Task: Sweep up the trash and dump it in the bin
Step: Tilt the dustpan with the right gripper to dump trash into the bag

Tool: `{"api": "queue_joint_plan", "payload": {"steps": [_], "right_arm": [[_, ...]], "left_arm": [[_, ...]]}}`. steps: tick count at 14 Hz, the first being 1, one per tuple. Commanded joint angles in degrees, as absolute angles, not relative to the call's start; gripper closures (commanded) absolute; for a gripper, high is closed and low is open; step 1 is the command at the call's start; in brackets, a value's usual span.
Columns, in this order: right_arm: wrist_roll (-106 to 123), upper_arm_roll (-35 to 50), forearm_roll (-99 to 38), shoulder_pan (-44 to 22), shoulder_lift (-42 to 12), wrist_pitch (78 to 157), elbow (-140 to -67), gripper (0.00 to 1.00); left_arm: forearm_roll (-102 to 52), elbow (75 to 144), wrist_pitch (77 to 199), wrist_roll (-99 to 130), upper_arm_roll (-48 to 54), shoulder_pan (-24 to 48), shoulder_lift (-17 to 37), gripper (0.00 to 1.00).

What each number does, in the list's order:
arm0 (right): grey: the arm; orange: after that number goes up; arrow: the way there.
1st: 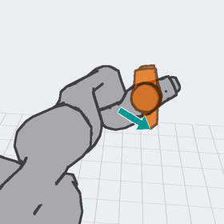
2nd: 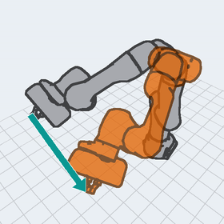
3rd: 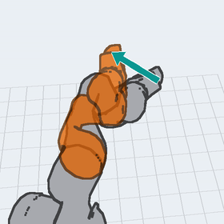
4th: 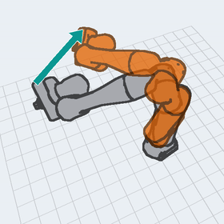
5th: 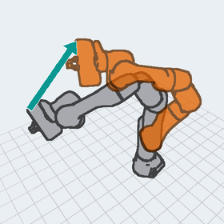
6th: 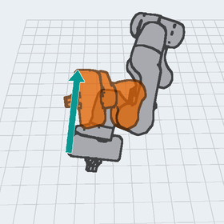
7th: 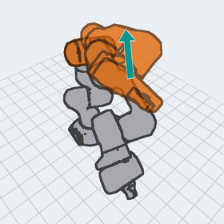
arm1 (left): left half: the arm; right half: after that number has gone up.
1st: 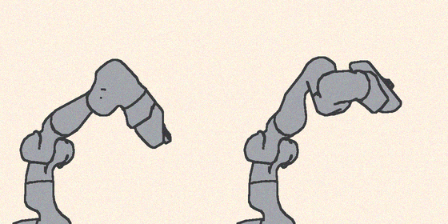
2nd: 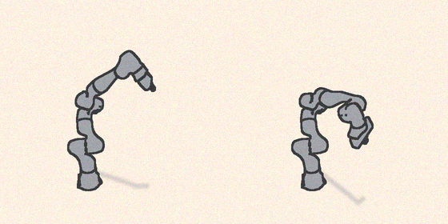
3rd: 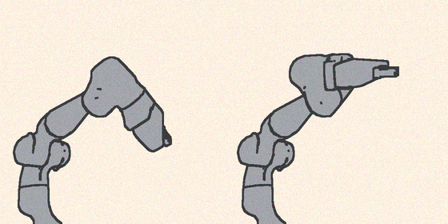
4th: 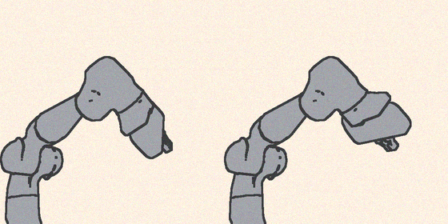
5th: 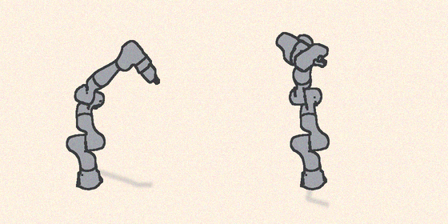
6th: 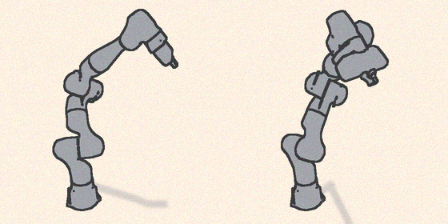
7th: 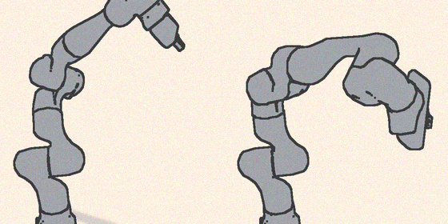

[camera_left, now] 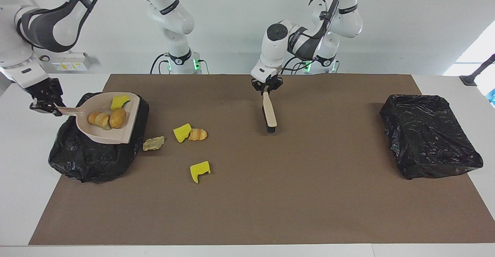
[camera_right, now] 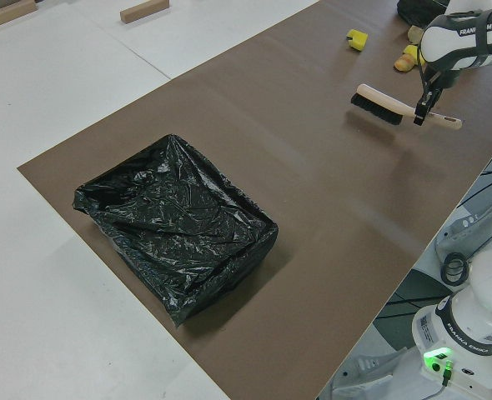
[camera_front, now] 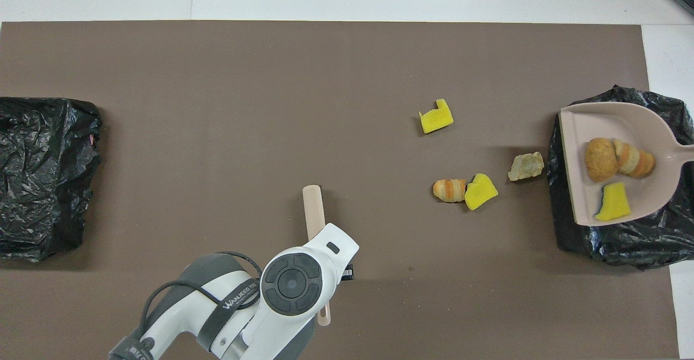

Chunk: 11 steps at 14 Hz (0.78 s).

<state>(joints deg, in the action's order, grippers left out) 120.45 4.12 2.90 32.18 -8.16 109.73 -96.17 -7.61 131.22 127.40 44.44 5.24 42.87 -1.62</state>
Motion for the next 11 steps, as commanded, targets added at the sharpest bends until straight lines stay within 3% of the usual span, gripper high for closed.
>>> {"api": "queue_joint_plan", "payload": {"steps": [1, 11], "right_arm": [[120.42, 4.75, 8.33, 33.13, -8.61, 109.07, -94.22, 1.00], [108.11, 4.75, 31.45, 28.22, -8.09, 107.32, -96.15, 1.00]], "left_arm": [[-8.09, 133.07, 129.64, 44.83, 4.66, 44.56, -2.55, 1.00], [-8.26, 134.56, 132.97, 47.54, 4.66, 47.98, -0.18, 1.00]]}}
